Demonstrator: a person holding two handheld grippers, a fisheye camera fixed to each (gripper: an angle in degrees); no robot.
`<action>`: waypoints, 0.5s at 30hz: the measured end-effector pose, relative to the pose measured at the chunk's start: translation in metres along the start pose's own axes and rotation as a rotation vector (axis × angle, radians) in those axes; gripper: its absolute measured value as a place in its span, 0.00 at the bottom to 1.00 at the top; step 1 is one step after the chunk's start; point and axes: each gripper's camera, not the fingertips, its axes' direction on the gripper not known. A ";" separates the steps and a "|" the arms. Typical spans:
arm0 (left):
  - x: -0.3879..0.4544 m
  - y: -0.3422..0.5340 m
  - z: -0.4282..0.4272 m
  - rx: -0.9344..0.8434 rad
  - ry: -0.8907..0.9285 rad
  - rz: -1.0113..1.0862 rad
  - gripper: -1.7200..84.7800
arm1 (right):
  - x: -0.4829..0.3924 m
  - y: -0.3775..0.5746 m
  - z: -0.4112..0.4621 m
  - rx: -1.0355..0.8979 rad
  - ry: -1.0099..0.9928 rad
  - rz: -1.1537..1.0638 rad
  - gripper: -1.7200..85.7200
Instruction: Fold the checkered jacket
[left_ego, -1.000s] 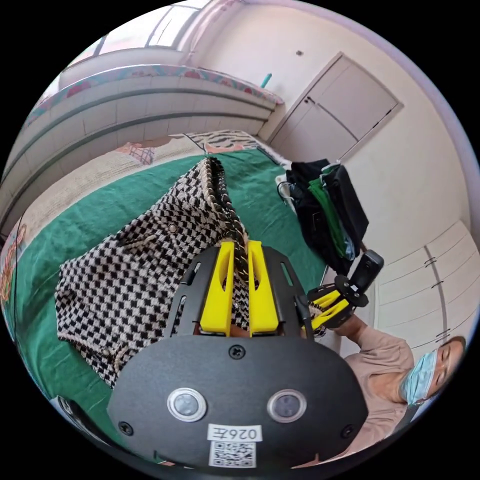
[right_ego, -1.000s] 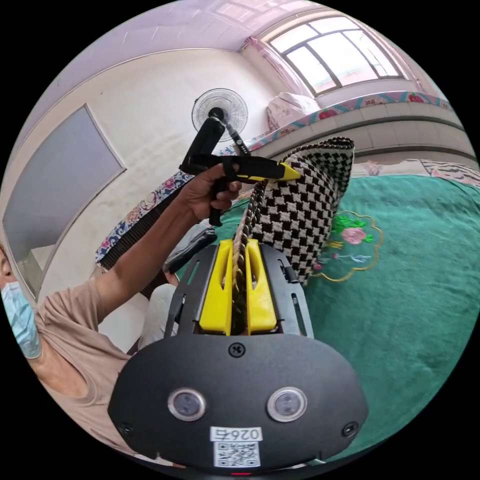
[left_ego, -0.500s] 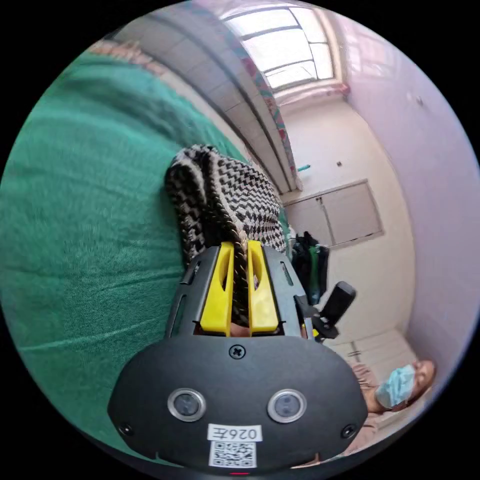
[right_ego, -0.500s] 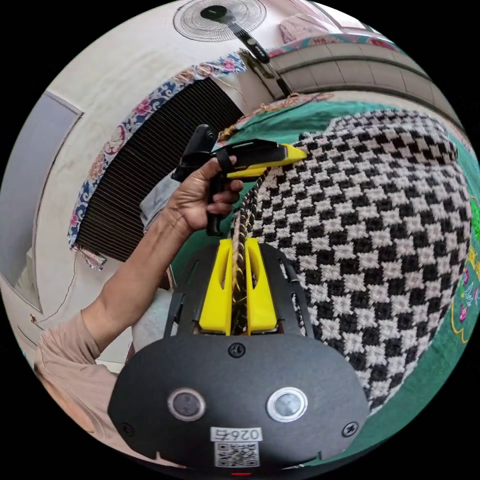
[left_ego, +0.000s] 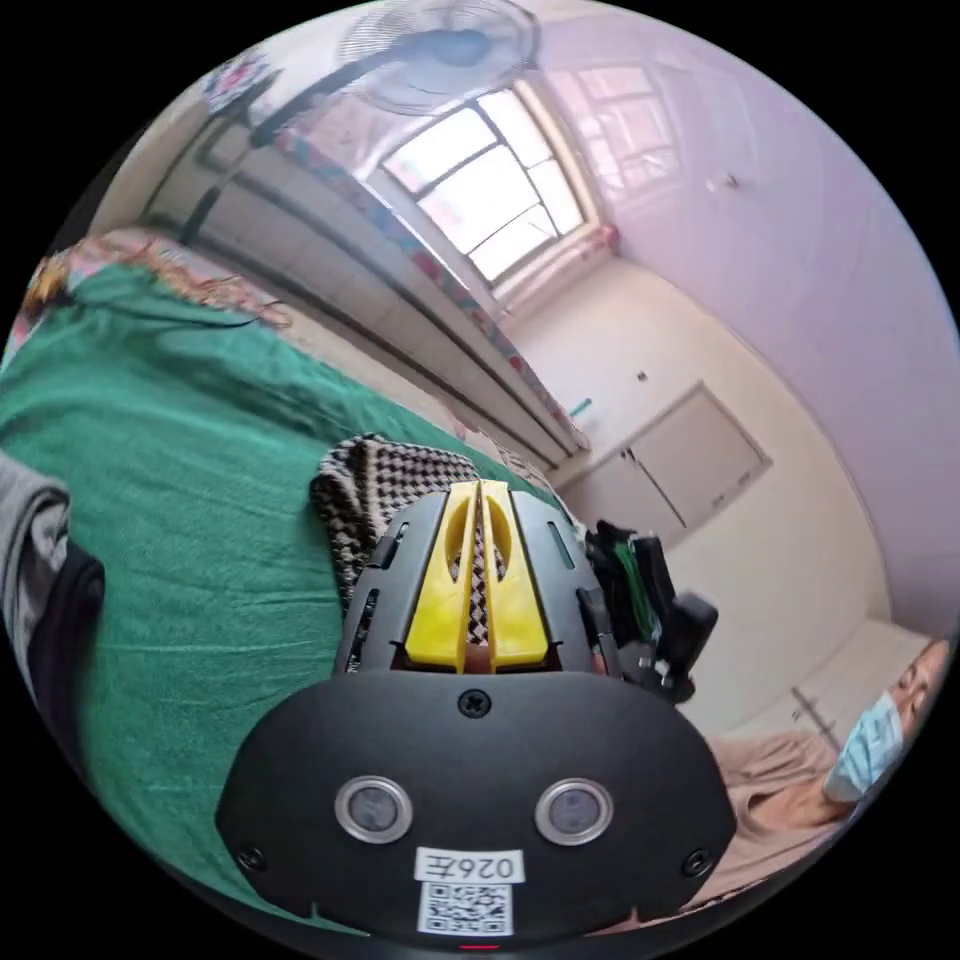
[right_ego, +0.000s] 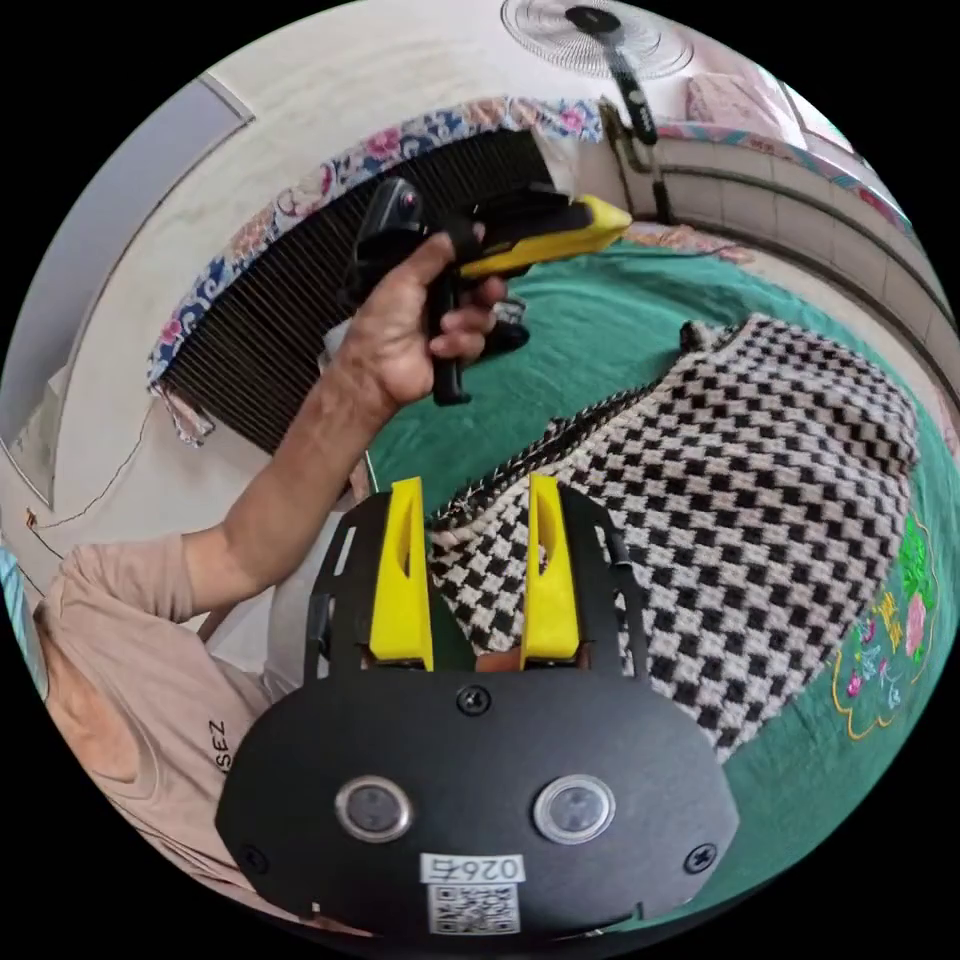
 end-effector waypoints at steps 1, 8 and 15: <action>0.011 0.000 0.009 -0.049 0.011 0.048 0.01 | 0.025 0.010 -0.026 0.089 0.050 0.039 0.12; 0.090 0.046 0.144 -0.611 0.113 0.407 0.01 | 0.326 0.026 -0.094 0.287 0.266 0.534 0.13; 0.107 0.104 0.201 -0.850 0.026 0.640 0.01 | 0.607 0.014 -0.029 0.387 0.061 0.849 0.12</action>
